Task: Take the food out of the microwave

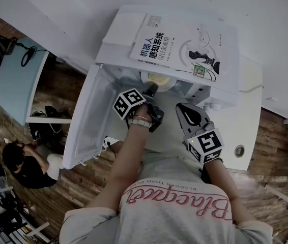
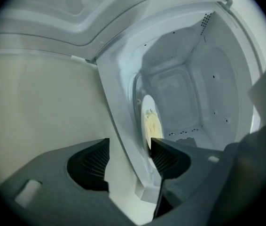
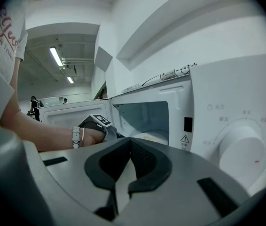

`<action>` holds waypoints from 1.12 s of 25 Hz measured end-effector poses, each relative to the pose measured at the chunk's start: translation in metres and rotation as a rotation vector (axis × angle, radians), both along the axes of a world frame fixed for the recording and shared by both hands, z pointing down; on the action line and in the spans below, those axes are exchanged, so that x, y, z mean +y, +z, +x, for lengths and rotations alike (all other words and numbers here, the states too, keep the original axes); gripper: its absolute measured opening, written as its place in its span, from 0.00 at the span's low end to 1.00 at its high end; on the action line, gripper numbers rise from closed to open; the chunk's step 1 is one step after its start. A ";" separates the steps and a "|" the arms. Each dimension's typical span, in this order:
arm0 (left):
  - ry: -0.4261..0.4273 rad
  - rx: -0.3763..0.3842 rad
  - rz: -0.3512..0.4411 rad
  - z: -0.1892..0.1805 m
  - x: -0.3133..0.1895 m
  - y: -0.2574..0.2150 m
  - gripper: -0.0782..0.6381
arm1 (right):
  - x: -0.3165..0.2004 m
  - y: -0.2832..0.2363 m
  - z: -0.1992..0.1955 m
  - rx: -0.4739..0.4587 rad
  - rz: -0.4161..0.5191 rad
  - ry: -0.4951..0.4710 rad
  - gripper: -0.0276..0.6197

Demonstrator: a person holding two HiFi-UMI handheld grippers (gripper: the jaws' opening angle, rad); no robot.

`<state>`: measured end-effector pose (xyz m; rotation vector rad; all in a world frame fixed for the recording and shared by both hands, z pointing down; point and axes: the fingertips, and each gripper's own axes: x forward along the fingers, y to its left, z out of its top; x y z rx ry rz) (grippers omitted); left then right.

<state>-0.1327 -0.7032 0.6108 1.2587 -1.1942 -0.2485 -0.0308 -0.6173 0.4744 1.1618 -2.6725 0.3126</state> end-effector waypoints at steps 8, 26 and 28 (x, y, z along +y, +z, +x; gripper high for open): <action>0.029 -0.017 0.025 0.009 -0.007 -0.014 0.31 | 0.004 -0.006 0.006 -0.002 0.018 0.012 0.06; -0.066 0.114 0.214 0.005 0.010 -0.045 0.13 | 0.014 -0.018 0.009 0.012 0.070 0.007 0.06; -0.071 0.125 0.239 0.004 0.015 -0.048 0.13 | 0.016 -0.019 0.009 0.016 0.076 0.006 0.06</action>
